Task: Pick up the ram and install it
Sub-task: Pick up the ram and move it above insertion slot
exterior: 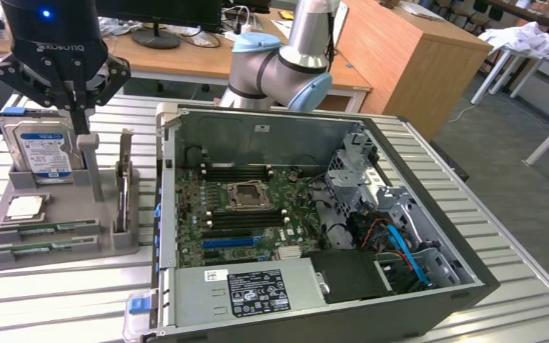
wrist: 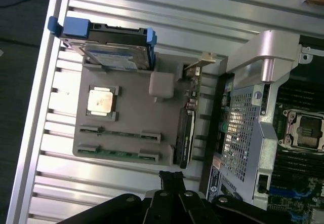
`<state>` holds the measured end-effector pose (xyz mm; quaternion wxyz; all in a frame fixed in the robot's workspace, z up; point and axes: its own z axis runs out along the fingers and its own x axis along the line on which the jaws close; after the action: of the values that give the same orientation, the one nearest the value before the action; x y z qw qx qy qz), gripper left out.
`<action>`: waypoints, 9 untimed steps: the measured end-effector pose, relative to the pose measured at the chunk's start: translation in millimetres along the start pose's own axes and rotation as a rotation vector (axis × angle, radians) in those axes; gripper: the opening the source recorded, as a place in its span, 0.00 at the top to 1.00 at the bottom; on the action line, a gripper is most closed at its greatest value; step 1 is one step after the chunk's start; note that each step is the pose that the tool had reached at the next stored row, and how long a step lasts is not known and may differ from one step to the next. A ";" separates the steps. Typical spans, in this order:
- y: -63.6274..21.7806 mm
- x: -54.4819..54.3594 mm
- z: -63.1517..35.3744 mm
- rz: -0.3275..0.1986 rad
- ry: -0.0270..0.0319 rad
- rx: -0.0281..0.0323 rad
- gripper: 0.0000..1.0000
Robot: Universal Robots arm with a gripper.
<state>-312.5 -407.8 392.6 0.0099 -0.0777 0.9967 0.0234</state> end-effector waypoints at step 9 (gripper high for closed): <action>0.0 0.0 0.0 -0.051 0.0023 -0.0012 0.90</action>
<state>-312.5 -407.8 392.6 0.0093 -0.1030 0.9944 0.0236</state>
